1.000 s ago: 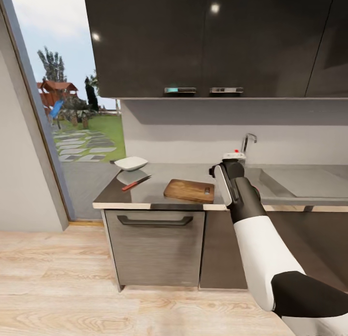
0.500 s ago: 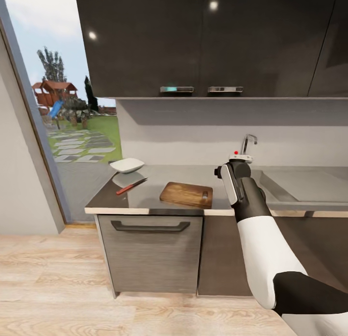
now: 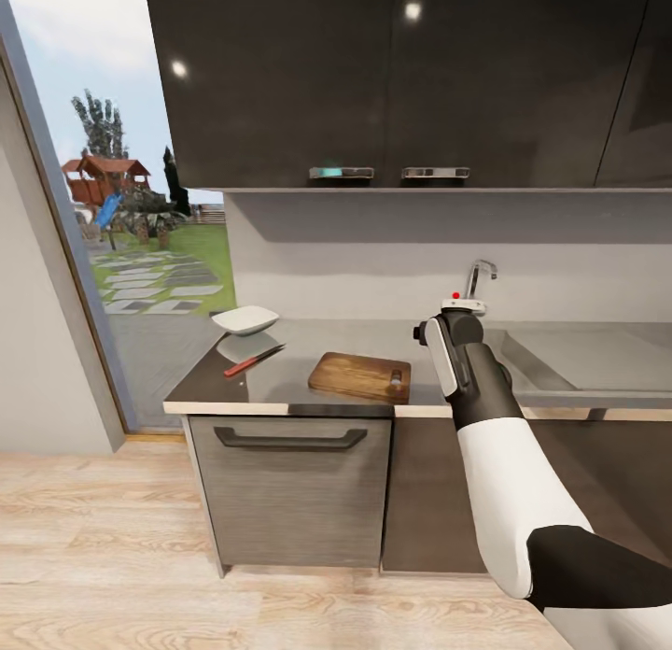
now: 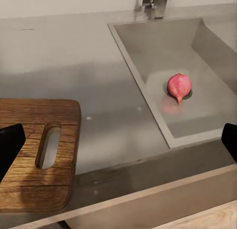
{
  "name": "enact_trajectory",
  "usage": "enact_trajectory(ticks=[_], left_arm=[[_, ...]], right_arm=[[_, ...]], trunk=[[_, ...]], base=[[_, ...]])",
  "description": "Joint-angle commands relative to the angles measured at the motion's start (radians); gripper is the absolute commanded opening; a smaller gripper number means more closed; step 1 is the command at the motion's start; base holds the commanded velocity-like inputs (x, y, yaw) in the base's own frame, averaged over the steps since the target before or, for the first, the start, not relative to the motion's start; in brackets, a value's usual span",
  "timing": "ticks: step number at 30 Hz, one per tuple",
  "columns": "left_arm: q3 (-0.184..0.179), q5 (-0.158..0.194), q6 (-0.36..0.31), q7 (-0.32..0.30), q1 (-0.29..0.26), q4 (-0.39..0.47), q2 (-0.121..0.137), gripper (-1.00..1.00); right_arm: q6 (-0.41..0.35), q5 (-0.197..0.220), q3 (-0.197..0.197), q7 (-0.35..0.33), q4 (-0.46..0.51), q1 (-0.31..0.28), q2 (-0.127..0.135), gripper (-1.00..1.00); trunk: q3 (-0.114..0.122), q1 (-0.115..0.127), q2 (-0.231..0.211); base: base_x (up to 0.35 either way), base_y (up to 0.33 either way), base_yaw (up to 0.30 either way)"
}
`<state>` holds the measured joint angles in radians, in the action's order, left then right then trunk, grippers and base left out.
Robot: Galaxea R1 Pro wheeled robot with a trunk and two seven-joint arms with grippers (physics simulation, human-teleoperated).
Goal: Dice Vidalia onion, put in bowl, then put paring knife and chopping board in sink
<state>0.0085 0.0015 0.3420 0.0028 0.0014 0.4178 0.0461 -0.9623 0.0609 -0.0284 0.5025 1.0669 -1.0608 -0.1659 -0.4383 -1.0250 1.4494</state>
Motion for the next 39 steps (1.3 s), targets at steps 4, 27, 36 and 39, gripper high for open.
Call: enact_trajectory(ticks=[4,27,36,39], left_arm=[[0.001,0.000,0.000,0.000,0.000,0.001,0.000,1.00],[0.001,0.000,0.001,0.000,0.000,0.001,0.000,1.00],[0.001,0.000,0.001,0.000,0.000,0.001,-0.001,1.00],[0.001,0.000,0.000,0.000,0.000,0.001,-0.001,1.00]], right_arm=[[-0.003,0.005,-0.002,0.008,0.001,-0.001,0.000,1.00],[0.000,0.005,-0.001,0.004,-0.063,0.002,-0.001,1.00],[0.000,0.001,-0.001,0.004,-0.070,0.001,0.001,1.00],[0.000,0.001,-0.002,0.004,-0.070,0.002,0.002,1.00]], trunk=[[-0.001,0.000,0.001],[-0.018,0.000,0.001],[-0.028,0.000,0.001],[-0.033,0.000,0.001]], base=[[0.007,0.000,0.000],[0.069,0.017,0.000],[0.011,-0.012,0.000],[0.114,-0.128,0.000]])
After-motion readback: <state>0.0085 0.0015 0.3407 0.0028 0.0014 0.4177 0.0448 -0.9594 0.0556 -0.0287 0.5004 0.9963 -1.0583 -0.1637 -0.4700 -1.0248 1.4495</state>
